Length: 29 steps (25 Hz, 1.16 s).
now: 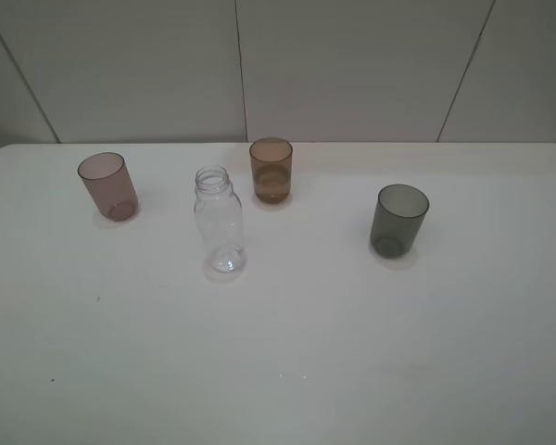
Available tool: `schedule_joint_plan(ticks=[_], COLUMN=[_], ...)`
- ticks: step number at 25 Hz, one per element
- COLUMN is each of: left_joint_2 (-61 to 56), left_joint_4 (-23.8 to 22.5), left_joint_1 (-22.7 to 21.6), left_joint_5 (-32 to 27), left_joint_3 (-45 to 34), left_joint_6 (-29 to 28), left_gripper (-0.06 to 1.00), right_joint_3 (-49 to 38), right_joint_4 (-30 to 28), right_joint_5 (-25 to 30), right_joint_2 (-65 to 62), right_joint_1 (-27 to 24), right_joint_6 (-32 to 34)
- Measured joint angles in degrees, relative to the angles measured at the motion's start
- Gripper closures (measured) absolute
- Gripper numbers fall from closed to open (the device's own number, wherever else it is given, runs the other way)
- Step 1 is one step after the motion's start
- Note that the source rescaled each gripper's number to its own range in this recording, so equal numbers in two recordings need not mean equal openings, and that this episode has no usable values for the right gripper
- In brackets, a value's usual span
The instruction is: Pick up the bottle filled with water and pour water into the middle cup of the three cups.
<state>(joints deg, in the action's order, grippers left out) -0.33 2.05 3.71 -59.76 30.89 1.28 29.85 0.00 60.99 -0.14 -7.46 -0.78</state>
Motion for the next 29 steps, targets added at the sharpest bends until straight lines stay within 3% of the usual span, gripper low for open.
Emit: schedule_joint_plan(ticks=[29], left_joint_2=[0.0], left_joint_4=[-1.0], left_joint_1=[0.0], left_joint_5=[-0.7], left_joint_3=[-1.9], left_joint_6=[-0.7], left_gripper=[-0.06], right_joint_3=[0.0], right_joint_4=[0.0], right_joint_5=[0.0], right_joint_2=[0.0], right_joint_1=[0.0], right_joint_6=[0.0])
